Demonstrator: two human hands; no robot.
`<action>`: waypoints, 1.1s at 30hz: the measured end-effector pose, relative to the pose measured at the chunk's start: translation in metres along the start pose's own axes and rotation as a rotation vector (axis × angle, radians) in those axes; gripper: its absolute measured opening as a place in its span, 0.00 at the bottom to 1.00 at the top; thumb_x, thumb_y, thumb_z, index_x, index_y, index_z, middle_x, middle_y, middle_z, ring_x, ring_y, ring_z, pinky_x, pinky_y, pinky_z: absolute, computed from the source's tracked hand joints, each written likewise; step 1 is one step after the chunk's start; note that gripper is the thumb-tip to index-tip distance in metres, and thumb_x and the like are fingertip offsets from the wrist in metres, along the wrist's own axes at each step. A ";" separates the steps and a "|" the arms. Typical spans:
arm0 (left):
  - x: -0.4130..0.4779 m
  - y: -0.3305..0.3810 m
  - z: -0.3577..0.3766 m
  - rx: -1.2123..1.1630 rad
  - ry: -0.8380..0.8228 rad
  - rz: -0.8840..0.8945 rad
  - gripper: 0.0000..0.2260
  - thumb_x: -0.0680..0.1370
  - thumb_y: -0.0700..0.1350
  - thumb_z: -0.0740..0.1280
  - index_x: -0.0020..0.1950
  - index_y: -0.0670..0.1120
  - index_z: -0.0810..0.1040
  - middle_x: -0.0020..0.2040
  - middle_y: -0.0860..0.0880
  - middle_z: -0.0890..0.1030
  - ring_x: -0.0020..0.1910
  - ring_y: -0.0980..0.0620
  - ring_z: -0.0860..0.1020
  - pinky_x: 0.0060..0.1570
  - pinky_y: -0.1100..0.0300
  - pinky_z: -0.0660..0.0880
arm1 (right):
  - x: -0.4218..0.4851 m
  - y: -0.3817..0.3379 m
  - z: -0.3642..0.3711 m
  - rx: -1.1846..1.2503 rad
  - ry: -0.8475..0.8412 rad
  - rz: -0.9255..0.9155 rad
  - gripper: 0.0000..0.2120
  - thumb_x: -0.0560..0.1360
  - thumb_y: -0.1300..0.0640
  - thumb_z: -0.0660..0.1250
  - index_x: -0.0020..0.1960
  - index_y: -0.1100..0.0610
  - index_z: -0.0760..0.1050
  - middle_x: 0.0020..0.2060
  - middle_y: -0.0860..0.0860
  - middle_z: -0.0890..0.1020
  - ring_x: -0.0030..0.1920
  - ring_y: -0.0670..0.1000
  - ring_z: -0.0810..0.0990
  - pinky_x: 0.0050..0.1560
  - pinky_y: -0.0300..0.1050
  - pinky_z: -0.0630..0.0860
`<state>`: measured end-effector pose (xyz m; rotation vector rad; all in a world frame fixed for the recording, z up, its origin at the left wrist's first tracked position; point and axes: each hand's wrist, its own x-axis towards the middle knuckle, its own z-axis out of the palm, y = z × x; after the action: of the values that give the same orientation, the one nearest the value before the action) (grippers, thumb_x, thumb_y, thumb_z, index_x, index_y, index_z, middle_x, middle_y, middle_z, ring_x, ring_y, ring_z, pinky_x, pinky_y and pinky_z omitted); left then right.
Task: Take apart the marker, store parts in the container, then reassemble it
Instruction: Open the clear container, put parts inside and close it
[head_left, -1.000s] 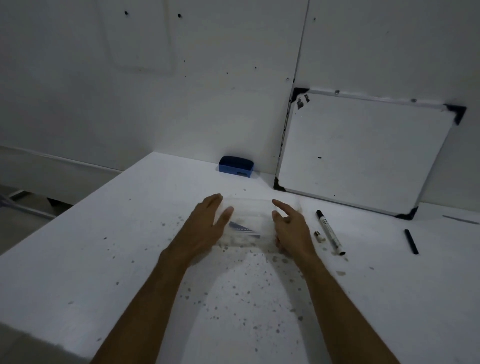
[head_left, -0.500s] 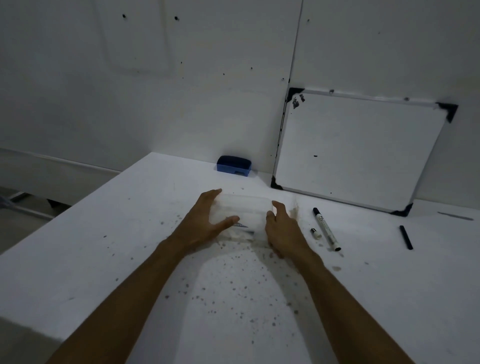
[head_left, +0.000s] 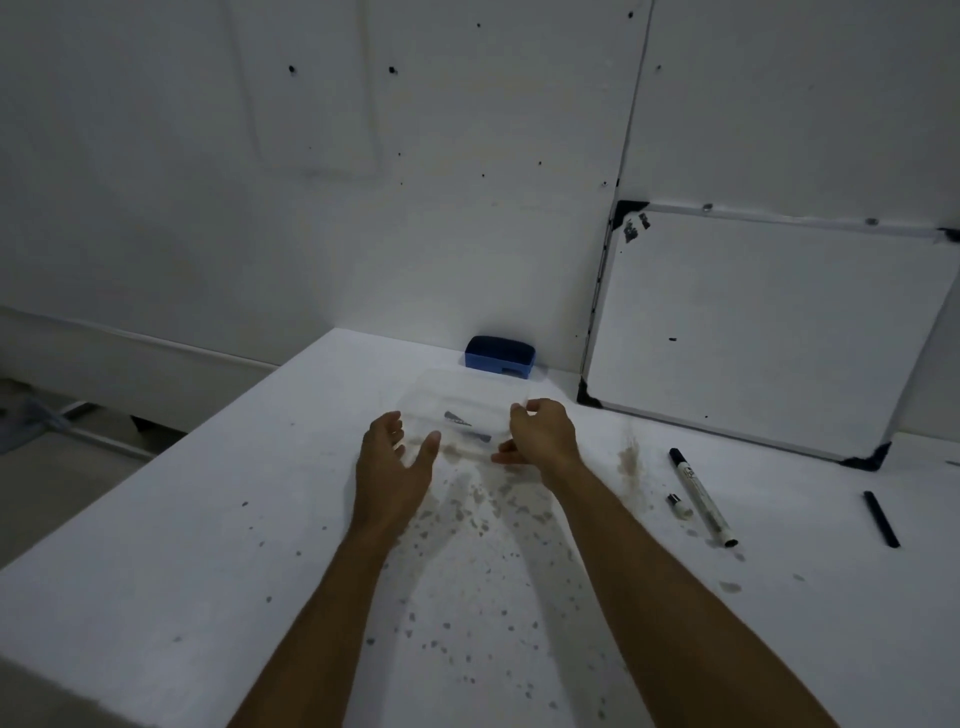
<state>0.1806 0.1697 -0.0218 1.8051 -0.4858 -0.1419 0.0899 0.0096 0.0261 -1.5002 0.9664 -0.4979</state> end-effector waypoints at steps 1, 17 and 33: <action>0.001 0.000 0.001 0.014 0.018 -0.001 0.28 0.77 0.55 0.72 0.73 0.49 0.67 0.72 0.48 0.74 0.68 0.47 0.75 0.62 0.54 0.74 | 0.001 0.000 0.002 -0.004 -0.004 0.007 0.21 0.84 0.53 0.61 0.75 0.58 0.66 0.53 0.62 0.84 0.32 0.53 0.85 0.31 0.44 0.84; -0.027 0.013 0.019 0.380 -0.044 0.483 0.16 0.77 0.57 0.71 0.60 0.50 0.75 0.57 0.48 0.78 0.50 0.51 0.79 0.49 0.58 0.79 | -0.081 0.063 -0.065 -0.055 -0.099 -0.118 0.17 0.83 0.51 0.63 0.70 0.56 0.74 0.42 0.53 0.86 0.42 0.55 0.88 0.50 0.53 0.85; -0.090 0.068 0.145 0.430 -0.349 0.834 0.13 0.80 0.55 0.66 0.60 0.50 0.79 0.54 0.50 0.77 0.51 0.52 0.77 0.51 0.56 0.77 | -0.119 0.108 -0.275 -0.370 0.417 -0.234 0.07 0.82 0.52 0.66 0.55 0.49 0.82 0.46 0.45 0.84 0.45 0.41 0.81 0.37 0.29 0.70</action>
<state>0.0320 0.0612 -0.0137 1.8380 -1.5680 0.2491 -0.2215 -0.0525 0.0008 -1.8994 1.2617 -0.8603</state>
